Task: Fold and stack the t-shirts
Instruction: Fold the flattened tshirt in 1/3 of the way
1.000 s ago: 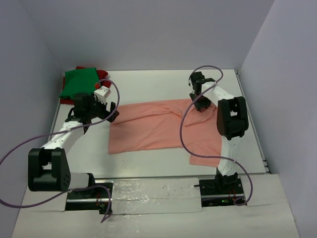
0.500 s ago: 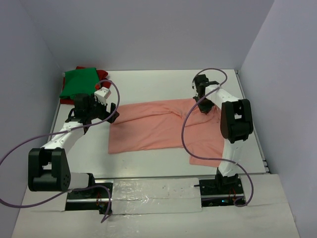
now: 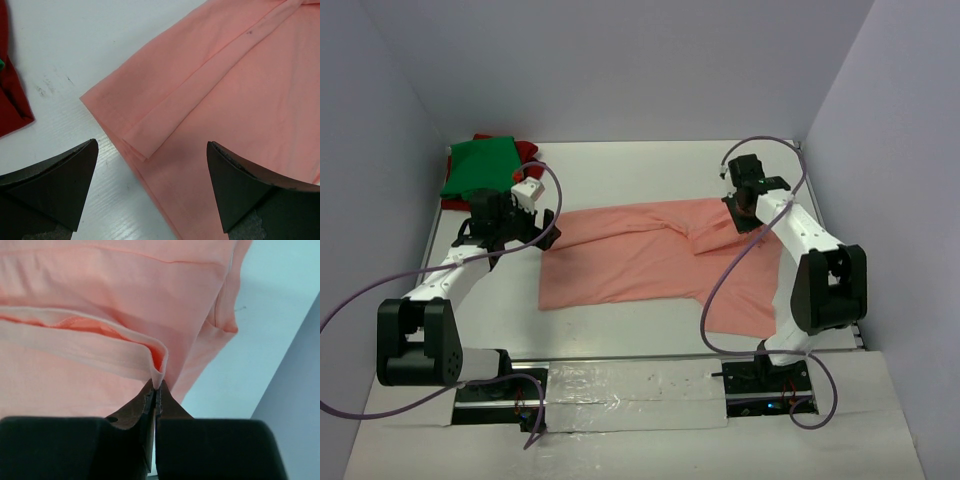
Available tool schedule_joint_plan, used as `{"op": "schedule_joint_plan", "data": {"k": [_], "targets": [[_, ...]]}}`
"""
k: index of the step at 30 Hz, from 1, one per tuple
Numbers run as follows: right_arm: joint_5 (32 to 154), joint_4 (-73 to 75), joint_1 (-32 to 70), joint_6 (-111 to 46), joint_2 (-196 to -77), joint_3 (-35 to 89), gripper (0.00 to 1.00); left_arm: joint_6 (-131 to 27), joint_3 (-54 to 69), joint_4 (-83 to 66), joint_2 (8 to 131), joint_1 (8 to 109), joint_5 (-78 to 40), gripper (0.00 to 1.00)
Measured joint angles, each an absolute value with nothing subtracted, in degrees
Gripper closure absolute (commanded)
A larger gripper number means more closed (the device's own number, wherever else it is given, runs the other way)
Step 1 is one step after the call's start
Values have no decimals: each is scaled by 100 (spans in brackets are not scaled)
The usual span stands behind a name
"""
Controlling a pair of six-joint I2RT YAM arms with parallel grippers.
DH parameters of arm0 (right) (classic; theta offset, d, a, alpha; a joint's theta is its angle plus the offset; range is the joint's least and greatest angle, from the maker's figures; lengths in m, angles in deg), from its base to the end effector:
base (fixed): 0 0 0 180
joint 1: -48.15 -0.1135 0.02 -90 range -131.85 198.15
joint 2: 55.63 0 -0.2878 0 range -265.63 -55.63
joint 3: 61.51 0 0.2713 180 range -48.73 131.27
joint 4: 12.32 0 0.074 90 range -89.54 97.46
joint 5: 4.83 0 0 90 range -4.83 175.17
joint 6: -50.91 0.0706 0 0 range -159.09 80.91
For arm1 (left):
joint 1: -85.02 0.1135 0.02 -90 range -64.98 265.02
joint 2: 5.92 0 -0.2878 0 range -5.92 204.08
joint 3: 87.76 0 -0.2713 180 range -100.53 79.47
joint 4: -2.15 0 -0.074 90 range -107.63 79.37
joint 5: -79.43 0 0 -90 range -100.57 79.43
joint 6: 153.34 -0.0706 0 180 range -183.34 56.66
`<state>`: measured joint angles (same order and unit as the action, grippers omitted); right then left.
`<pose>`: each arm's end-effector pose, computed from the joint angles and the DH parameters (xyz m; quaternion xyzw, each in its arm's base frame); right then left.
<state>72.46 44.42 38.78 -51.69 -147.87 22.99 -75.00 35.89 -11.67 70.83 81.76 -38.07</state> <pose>0.3593 0.0436 0.2356 -0.1607 0.9562 -0.1141 0.2164 0.3189 -0.0508 0.2222 0.2217 0.8368 -0.1762 0.4685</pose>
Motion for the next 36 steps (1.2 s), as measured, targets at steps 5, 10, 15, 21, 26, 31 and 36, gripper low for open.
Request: {"op": "schedule_joint_plan", "data": {"k": [5,10,15,21,26,31,36], "targets": [[7284,4523,3878,-5257,-14322,1997,69,-7531,3589,-1237,7083,8176,-3810,1],[7332,4669,3878,-5381,-13911,1705,20,-7588,3589,-1324,7083,8176,-3829,1],[7391,4980,3878,-5512,-13360,1458,19,-7605,3589,-1407,7083,8176,-3890,1],[7542,5091,3878,-5665,-12731,1261,19,-7605,3544,-1444,7258,8176,-3976,1],[7854,4726,3876,-5691,-12951,1320,21,-7603,3528,-1464,7371,8176,-3976,1],[8094,4055,3876,-5652,-13985,1650,100,-7572,3528,-1388,7389,8176,-3954,1],[8328,3603,3876,-5431,-15375,2413,100,-7542,3526,-1377,7424,8176,-3923,1]]}}
